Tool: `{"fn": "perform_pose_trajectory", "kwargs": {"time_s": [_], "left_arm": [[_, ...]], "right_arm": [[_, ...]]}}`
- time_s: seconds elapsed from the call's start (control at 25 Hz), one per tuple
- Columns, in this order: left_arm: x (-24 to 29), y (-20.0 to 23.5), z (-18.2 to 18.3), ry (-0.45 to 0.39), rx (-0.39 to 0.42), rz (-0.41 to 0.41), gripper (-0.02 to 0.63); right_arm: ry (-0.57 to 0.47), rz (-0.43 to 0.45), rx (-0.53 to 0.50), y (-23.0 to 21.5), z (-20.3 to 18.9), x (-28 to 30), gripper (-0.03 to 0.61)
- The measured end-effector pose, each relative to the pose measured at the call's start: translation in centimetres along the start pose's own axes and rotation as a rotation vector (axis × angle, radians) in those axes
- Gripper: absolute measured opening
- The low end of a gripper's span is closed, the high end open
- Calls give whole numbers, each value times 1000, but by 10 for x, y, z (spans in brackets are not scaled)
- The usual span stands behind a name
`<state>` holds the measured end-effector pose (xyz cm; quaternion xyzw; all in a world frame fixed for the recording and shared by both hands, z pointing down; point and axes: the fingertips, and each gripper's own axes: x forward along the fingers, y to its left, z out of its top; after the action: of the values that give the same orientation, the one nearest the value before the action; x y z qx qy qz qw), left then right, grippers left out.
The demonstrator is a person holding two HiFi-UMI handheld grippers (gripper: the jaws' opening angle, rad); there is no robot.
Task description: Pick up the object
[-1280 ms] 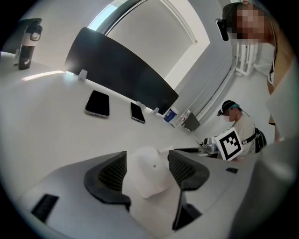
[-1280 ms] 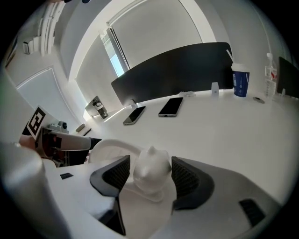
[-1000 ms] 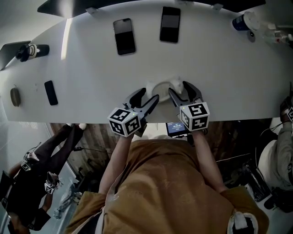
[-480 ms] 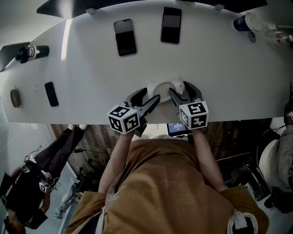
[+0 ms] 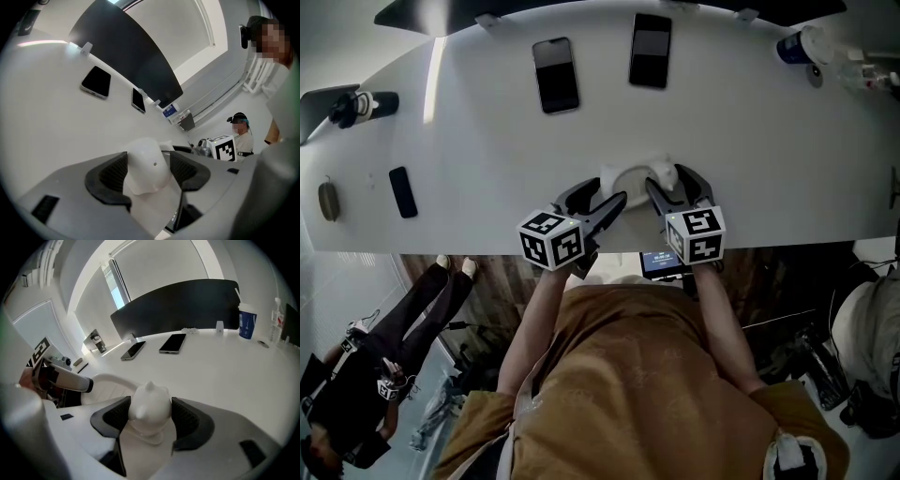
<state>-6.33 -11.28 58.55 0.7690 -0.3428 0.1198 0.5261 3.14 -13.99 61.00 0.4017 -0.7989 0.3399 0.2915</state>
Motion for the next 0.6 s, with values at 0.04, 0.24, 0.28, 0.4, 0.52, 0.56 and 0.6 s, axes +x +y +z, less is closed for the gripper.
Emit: {"fn": "perform_pose_trajectory", "kwargs": {"time_s": [0.04,0.24,0.28,0.4,0.52,0.56,0.6], "left_arm": [[0,0,1,0,-4,-1,278],[0,1,3,-3,-26,-1,278],[1,1,3,-3,-26,1,277],[0,0,4,-13,-27,10,272],[-1,-3,8,-32,-30,9,267],[-1,-4,8,-35,-28,6,267],[-2,-5,9,-35,-25,4,267]], "right_arm": [[-4,-2,-4,0,1,0,259],[-19,-16,-17,-1,6,-2,259],[-17,-20,-21,-1,6,-3,259],[-18,-33,-28,-1,6,-5,259],[-31,-44,-29,-1,8,-10,258],[-35,-46,-29,-1,9,-11,259],[-39,-49,-29,-1,10,-12,259]]}}
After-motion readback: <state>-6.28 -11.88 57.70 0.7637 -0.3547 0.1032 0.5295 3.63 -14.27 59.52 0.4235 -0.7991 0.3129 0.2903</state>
